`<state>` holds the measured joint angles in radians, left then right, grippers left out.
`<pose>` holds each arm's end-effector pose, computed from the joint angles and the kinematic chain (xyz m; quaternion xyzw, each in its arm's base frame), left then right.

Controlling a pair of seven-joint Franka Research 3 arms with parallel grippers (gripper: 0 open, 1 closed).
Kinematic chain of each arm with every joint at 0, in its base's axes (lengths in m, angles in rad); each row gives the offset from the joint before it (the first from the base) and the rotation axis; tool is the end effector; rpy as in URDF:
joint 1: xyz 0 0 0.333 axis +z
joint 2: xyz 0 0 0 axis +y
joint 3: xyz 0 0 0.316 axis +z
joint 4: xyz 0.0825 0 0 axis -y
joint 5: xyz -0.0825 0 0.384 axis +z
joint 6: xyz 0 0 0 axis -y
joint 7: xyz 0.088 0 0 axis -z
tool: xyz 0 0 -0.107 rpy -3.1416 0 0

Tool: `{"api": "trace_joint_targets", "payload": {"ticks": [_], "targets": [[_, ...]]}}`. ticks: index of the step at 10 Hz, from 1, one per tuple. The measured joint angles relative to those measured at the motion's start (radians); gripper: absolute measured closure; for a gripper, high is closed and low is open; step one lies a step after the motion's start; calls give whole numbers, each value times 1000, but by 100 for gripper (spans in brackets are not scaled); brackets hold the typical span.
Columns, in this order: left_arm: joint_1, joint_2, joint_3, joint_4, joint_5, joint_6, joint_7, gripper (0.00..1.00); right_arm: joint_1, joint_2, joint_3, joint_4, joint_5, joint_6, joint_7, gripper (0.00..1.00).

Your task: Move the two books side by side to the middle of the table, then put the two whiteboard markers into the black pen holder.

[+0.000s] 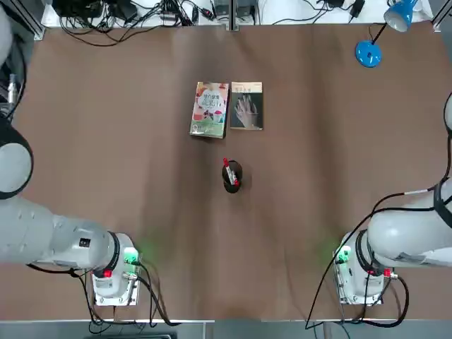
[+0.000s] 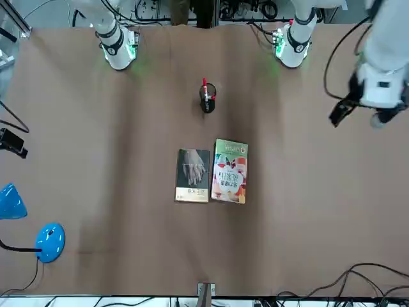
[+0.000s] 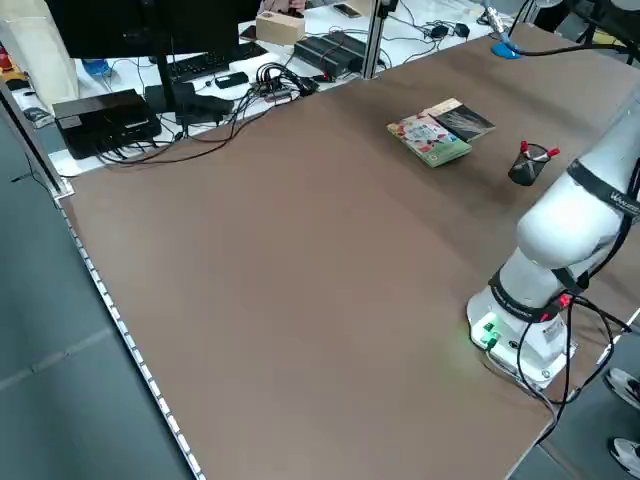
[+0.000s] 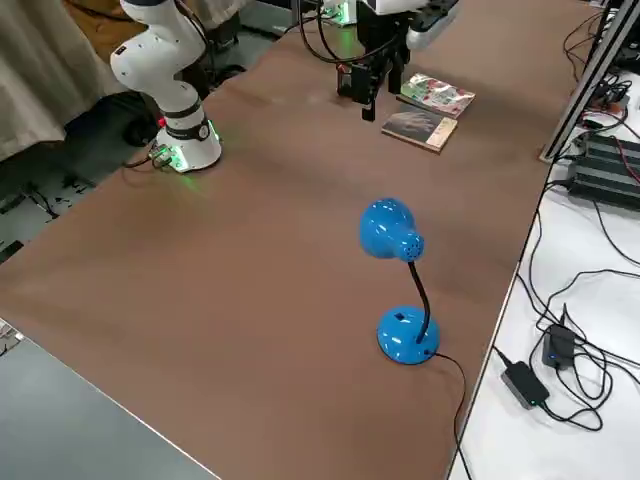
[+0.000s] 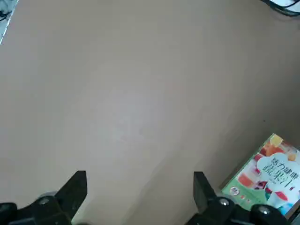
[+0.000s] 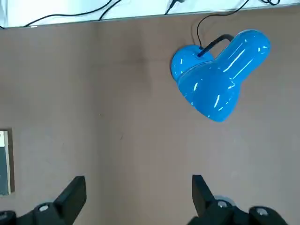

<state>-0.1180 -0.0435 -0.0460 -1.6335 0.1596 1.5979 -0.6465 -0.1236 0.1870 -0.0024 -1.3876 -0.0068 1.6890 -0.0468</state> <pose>0.5384 -0.0728 0.6224 -0.9683 -0.2364 -0.0354 0.0726 0.6188 -0.0789 0.6129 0.9976 -0.0393 0.0566 0.0085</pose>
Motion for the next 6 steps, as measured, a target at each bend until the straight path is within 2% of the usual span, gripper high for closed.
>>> {"api": "trace_joint_targets", "payload": {"ticks": [2, 3, 6], "targets": [[6, -18, 106, -3, -66, 7, 222, 0, -1, -13, -2, 6, 0, -3, 0, 0], [23, -20, 133, -3, -92, 11, 300, 0, -1, -18, -3, 6, 0, -5, 0, 0], [71, -1, 129, 31, -107, 26, 356, 0, -1, -20, -4, 6, 0, -7, 0, 0]]}}
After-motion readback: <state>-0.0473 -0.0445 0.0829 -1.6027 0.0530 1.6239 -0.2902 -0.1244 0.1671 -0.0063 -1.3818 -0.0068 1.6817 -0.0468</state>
